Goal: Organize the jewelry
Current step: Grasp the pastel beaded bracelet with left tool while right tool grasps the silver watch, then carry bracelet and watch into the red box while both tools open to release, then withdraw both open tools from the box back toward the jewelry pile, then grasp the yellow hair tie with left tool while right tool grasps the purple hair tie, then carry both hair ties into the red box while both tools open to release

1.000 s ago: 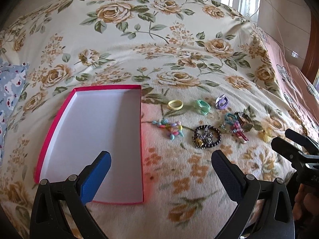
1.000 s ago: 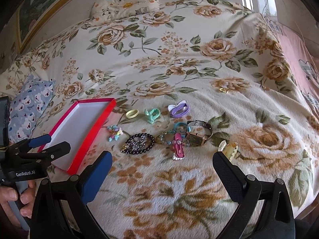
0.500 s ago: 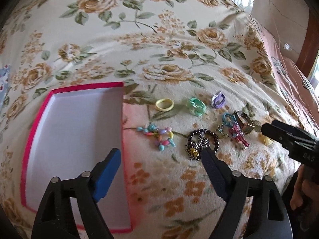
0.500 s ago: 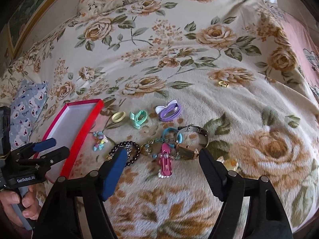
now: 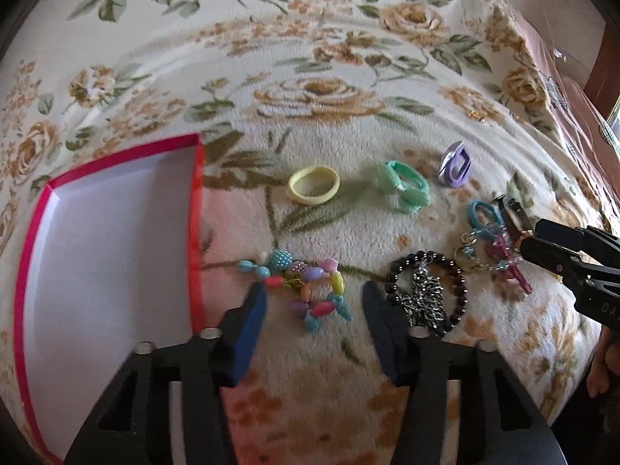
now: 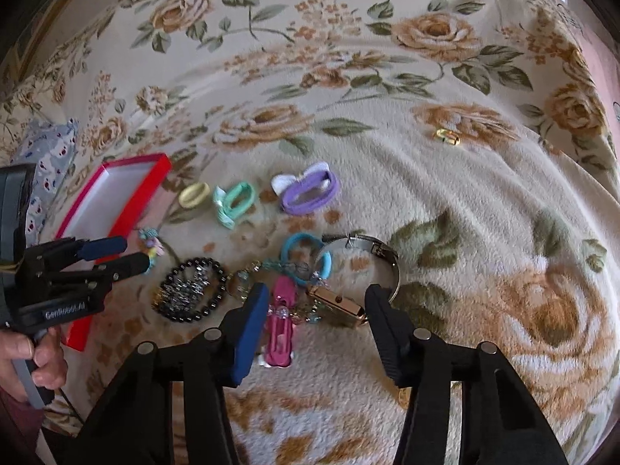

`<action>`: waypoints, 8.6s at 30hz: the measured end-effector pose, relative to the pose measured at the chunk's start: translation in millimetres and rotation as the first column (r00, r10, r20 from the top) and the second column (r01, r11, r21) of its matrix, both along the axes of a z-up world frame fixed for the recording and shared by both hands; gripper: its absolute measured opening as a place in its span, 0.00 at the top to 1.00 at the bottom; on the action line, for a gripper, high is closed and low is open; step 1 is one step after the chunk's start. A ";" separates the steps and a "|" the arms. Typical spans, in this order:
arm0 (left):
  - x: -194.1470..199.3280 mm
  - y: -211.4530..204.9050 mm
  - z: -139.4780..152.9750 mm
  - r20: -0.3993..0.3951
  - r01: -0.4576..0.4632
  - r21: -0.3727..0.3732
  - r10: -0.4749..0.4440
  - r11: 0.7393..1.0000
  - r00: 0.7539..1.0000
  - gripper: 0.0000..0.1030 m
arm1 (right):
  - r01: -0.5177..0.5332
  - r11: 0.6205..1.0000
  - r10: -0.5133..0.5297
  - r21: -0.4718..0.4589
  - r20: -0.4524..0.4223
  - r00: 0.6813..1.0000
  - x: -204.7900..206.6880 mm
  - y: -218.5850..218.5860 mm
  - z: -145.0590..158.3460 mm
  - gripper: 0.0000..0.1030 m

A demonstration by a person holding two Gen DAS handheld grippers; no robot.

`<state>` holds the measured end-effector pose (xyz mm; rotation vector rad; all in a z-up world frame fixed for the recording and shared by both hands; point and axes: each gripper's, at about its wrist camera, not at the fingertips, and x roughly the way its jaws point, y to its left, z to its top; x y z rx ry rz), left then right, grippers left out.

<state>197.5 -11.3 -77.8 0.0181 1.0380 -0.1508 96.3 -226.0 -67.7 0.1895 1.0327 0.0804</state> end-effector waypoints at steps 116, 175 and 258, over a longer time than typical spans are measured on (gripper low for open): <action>-79.1 188.0 47.2 0.075 -0.413 -0.168 0.429 0.895 0.900 0.24 | -0.295 0.936 0.257 0.191 0.200 0.946 80.7 202.5 47.0 0.22; 94.6 -13.7 -10.2 -0.042 0.040 0.027 -0.039 0.999 0.998 0.42 | 0.167 0.965 -0.167 0.200 -0.019 0.986 80.8 -10.2 -27.2 0.67; -72.5 190.0 38.1 0.033 -0.277 -0.163 0.286 0.947 0.958 0.94 | -0.348 0.901 0.327 0.258 0.122 0.937 86.8 232.3 26.4 0.90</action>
